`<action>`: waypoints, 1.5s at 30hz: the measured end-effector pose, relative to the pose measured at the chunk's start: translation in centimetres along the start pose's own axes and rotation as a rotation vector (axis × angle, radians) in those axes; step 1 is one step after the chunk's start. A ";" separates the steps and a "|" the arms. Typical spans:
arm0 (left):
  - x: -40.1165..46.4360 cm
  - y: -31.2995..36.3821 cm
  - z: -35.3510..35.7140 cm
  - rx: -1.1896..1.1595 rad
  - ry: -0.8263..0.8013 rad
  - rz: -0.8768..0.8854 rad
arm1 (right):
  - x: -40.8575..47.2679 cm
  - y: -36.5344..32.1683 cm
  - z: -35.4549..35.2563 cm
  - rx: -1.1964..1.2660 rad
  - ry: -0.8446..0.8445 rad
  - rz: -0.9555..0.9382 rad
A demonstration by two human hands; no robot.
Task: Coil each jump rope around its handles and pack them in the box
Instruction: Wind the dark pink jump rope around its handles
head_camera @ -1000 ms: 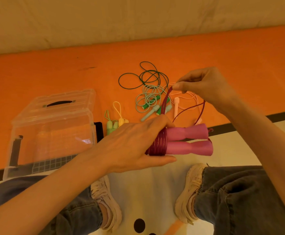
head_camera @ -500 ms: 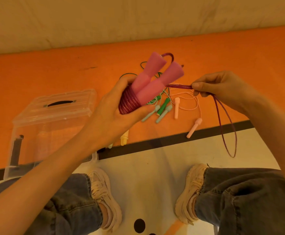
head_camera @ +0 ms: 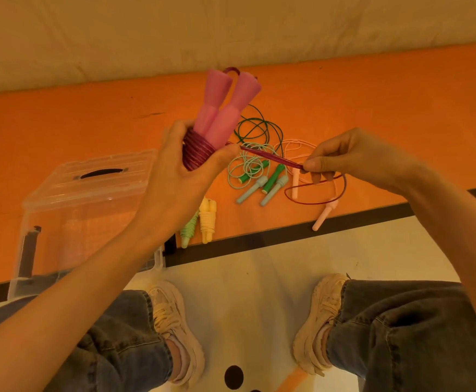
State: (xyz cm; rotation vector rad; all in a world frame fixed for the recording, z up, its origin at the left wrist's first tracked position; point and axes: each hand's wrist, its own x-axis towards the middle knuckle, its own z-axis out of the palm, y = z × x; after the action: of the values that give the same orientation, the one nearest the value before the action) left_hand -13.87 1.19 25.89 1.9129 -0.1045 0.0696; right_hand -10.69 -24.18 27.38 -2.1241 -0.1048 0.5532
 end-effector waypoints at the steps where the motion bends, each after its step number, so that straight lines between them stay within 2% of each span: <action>1: 0.0 -0.1 0.0 -0.001 0.005 -0.003 | -0.1 0.0 0.1 0.001 -0.027 0.000; 8: 0.1 -0.9 0.0 0.024 0.047 -0.033 | -0.5 -0.5 0.6 0.035 -0.245 -0.033; 15: 0.4 -1.2 -0.2 0.111 -0.025 0.006 | -0.7 -0.4 1.0 0.014 -0.368 -0.027; 21: 0.4 -1.3 0.2 0.325 -0.074 -0.001 | -1.3 -0.9 1.2 0.032 -0.451 -0.033; 26: 0.1 -1.2 0.2 0.587 -0.158 0.137 | -1.6 -1.0 0.8 0.062 -0.429 -0.036; 31: -0.1 -2.1 0.8 0.864 -0.169 0.308 | -1.8 -1.3 1.5 0.070 -0.501 -0.065; 35: -1.0 -2.9 1.9 1.050 -0.217 0.364 | -1.9 -1.6 1.9 0.062 -0.503 -0.116; 41: -1.3 -2.9 2.3 1.045 -0.208 0.503 | -2.2 -1.8 1.0 0.063 -0.395 -0.117; 45: -1.1 -3.0 1.9 1.076 -0.231 0.510 | -3.1 -1.3 -1.7 -0.033 -0.297 -0.051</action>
State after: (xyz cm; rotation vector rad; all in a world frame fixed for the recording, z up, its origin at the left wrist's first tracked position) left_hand -14.65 0.46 22.30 2.9102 -0.8530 0.2930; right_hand -12.57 -25.59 30.27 -2.0522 -0.3357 0.8384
